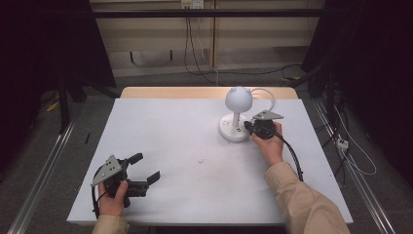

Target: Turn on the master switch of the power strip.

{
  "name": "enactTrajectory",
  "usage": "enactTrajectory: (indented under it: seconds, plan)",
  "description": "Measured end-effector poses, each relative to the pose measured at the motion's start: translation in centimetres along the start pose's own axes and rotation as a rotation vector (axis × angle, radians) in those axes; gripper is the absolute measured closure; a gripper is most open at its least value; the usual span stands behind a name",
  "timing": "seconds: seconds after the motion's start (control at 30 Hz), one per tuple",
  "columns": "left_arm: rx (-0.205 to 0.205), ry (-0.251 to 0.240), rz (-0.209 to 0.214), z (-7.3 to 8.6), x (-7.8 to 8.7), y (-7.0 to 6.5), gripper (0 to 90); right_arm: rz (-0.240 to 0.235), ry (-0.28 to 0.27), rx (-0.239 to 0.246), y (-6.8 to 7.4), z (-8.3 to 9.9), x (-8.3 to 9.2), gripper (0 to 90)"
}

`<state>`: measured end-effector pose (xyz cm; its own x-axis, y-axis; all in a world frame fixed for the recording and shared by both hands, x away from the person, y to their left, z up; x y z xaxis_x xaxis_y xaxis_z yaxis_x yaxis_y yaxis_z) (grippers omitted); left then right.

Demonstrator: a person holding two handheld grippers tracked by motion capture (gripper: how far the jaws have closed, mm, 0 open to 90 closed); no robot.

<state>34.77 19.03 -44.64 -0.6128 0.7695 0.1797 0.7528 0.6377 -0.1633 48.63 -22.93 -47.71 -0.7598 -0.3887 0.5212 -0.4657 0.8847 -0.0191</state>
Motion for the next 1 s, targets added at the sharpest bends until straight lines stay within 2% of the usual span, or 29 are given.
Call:
enactTrajectory:
  seconds: [0.03,0.1,0.2,0.33,0.53,0.6,0.73,1.0]
  plan:
    - [0.001,-0.002,-0.001,0.0,0.0,0.0,2.5,0.001,-0.002,-0.012,-0.1,0.0,0.0,90.0]
    - [0.004,-0.006,-0.003,0.0,0.1,0.1,2.5,0.004,-0.001,0.002,0.1,0.0,0.1,90.0]
    - [0.0,-0.008,-0.002,-0.1,0.1,0.1,2.5,-0.004,-0.013,-0.028,-0.1,0.1,0.3,90.0]
    - [0.0,-0.007,-0.002,-0.1,0.0,0.1,2.5,-0.008,-0.034,-0.037,-0.2,-0.1,0.7,90.0]
    - [0.005,-0.011,0.001,-0.2,-0.1,0.0,2.5,-0.018,-0.023,-0.047,0.0,-0.3,1.0,89.7]
    - [0.005,-0.01,0.001,-0.2,-0.1,0.0,2.5,-0.01,-0.022,-0.059,-0.1,-0.3,1.0,82.7]
    - [0.0,-0.007,0.001,-0.2,0.0,0.1,2.5,-0.023,-0.024,-0.069,0.0,-0.3,1.3,77.8]
    - [0.005,-0.011,-0.004,-0.2,0.1,0.1,2.5,-0.044,-0.03,-0.106,0.0,-0.6,1.9,59.3]
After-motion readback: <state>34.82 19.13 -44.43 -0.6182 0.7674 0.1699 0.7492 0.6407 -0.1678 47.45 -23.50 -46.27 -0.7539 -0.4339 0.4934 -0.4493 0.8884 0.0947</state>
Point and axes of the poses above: each handheld gripper's, and its own axes: x roughly backward along the jaws, z roughly out of its underside, y roughly to its left, the point moved 4 cm from there along -x, roughly forward along the jaws, and after that the axes turned 2 degrees about -z, right-handed, at the moved point
